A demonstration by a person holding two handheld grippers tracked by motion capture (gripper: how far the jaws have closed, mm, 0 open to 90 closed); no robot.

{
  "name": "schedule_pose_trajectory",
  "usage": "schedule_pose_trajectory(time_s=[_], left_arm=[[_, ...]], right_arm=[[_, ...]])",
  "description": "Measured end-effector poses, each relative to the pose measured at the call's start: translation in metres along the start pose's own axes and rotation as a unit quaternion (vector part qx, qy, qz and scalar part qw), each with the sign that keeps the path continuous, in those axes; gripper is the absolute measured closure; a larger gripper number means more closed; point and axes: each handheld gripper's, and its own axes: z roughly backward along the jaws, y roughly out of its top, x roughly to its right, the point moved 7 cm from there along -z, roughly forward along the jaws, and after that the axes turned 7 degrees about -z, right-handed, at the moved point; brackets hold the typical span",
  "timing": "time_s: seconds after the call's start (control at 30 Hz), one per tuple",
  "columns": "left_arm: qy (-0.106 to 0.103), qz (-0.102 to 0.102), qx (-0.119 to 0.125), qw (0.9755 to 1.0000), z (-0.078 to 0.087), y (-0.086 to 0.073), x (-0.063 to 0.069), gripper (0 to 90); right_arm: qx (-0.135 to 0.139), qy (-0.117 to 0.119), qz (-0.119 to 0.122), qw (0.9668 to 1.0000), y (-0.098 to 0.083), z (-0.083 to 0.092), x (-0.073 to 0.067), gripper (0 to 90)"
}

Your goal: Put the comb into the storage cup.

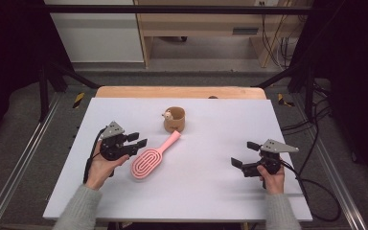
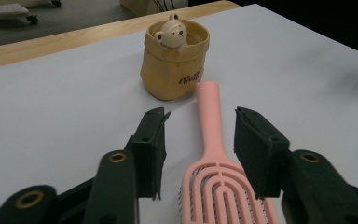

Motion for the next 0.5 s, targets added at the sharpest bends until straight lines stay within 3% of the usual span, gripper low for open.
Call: schedule_pose_trajectory(time_s=[0.5], left_arm=[[0.005, 0.013, -0.033, 0.9994, -0.016, 0.003, 0.004, 74.2]], right_arm=[[0.000, -0.001, 0.000, 1.0000, 0.000, 0.000, 0.000, 0.3]])
